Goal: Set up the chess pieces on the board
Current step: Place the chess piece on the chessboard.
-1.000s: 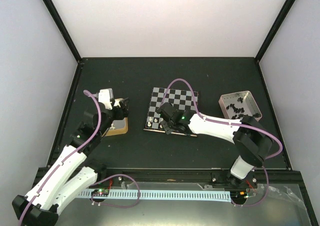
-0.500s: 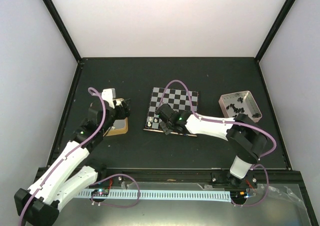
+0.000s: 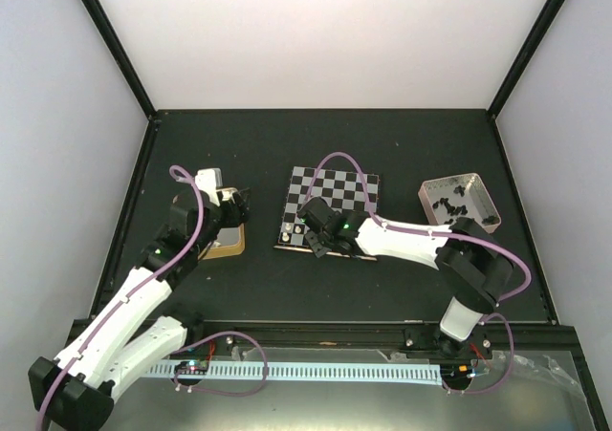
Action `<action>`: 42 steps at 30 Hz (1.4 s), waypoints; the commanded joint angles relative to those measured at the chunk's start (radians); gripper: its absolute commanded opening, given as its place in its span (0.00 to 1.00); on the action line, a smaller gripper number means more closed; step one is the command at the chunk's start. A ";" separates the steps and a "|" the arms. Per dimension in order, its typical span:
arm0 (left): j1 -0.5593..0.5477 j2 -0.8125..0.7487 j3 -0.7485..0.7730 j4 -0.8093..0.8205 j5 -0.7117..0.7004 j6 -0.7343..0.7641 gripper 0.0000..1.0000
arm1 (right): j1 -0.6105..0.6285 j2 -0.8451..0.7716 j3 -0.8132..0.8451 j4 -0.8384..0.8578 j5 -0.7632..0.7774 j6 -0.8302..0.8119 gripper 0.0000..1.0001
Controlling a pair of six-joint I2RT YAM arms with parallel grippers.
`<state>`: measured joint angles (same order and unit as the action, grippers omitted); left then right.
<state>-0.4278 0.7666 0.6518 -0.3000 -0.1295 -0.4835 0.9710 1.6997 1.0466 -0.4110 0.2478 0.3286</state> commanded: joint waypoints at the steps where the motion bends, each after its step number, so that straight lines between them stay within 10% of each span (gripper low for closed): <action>1: 0.012 0.005 0.006 -0.003 0.002 -0.003 0.80 | 0.006 -0.041 0.009 -0.008 -0.012 0.030 0.25; 26: 0.056 0.045 0.023 -0.097 -0.010 -0.058 0.80 | 0.003 -0.027 0.030 -0.030 -0.010 0.061 0.27; 37: 0.262 0.295 0.138 -0.313 0.072 -0.153 0.80 | -0.106 -0.216 0.044 -0.004 -0.073 0.121 0.44; 42: 0.306 0.467 0.206 -0.392 0.037 -0.148 0.64 | -0.194 -0.247 0.017 0.019 -0.086 0.157 0.43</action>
<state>-0.1520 1.1366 0.7834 -0.5873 -0.0826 -0.6209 0.8333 1.4673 1.0683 -0.4210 0.1791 0.4416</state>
